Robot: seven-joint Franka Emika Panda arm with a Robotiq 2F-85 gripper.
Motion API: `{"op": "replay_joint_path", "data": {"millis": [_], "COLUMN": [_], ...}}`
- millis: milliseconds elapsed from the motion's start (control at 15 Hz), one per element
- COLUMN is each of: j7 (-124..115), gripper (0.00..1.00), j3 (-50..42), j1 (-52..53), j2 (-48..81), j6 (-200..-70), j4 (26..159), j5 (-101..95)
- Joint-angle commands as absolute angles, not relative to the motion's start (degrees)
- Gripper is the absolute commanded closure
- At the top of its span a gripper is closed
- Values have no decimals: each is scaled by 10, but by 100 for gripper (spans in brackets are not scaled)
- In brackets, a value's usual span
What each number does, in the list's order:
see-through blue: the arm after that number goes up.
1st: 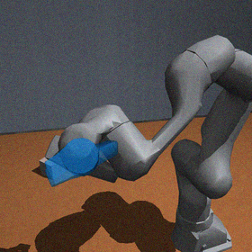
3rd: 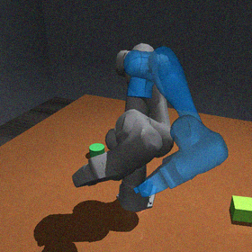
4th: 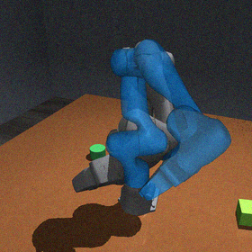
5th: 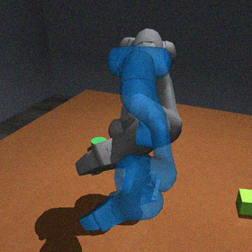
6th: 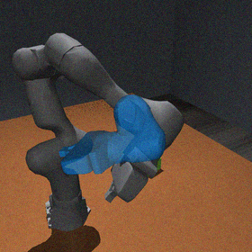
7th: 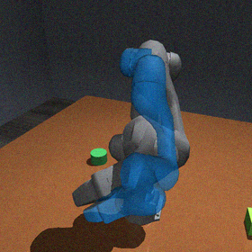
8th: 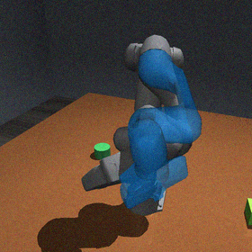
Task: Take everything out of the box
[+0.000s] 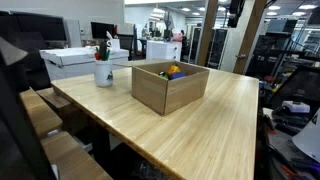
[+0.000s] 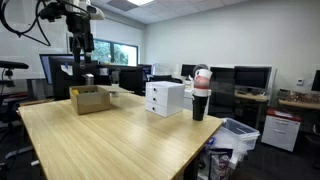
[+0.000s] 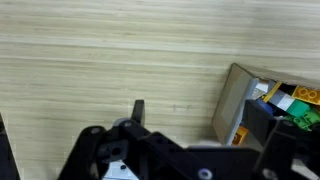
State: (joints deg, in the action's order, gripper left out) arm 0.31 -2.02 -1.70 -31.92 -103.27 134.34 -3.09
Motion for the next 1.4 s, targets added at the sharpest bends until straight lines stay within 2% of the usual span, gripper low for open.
{"op": "replay_joint_path", "data": {"millis": [0,800,1333], "j7": [4,-3,-28], "gripper": [0,0,0], "j3": [-19,-19,26], "j1": [-18,-12,32], "j2": [-319,-309,-245], "j6": [-1031,-1047,-1149], "j4": [1342,1350,1371], "j5": [-30,-8,51]}}
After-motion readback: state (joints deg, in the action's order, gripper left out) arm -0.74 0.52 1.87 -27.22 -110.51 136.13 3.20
